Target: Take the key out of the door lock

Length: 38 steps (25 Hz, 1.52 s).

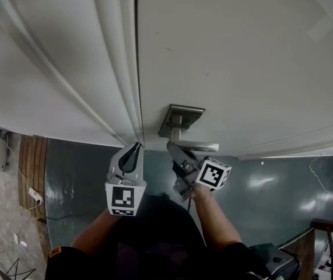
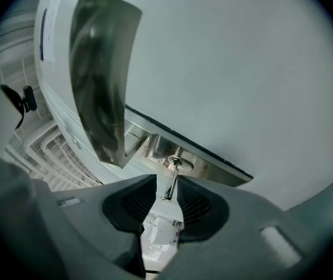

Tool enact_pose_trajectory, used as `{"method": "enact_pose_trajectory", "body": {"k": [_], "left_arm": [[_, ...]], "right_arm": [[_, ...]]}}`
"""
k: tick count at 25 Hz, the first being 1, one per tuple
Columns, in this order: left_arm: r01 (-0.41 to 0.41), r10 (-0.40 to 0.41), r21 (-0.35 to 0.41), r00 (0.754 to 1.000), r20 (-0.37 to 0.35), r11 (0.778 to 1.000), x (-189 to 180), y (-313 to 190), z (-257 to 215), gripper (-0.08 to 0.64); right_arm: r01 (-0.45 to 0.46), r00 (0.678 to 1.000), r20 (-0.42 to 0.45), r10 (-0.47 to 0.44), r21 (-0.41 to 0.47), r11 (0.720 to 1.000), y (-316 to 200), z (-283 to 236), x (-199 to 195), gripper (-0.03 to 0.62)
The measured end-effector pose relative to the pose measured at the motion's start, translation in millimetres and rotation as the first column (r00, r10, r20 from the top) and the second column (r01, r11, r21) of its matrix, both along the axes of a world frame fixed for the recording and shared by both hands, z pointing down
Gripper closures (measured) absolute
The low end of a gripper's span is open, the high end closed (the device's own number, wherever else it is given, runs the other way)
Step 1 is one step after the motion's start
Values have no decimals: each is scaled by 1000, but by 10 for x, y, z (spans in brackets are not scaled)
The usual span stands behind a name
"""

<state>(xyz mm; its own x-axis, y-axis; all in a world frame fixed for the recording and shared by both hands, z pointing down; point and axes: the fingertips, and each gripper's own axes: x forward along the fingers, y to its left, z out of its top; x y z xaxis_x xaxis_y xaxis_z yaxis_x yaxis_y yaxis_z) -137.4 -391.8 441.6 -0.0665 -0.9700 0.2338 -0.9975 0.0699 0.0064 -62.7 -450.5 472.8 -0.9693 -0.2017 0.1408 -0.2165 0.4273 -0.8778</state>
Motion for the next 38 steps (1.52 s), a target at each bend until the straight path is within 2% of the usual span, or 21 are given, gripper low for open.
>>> {"method": "enact_pose_trajectory", "body": {"k": [5,9,17,33,38], "left_arm": [[14,-14,-7,1000,-10,1000,-64,1,21,537],[24,-24,-5,1000,-20,1000,-103,25,9,538],[40,-41,-13,998,-40,999,-132,84,46,543],[80,-80,0,996,-26,997,-87,257,-44,544],[99,-99,7,995,-21,995,-123,308,-72,545]], "right_arm": [[-9,999,50,12,-70,997,-23,5,-68,500],[-22,997,74,31,-115,993,-45,4,-84,540],[-42,990,126,68,-205,978,-38,23,-62,562],[-80,981,143,134,-335,939,-44,83,-26,575],[-57,976,175,129,-365,929,107,78,37,577]]}}
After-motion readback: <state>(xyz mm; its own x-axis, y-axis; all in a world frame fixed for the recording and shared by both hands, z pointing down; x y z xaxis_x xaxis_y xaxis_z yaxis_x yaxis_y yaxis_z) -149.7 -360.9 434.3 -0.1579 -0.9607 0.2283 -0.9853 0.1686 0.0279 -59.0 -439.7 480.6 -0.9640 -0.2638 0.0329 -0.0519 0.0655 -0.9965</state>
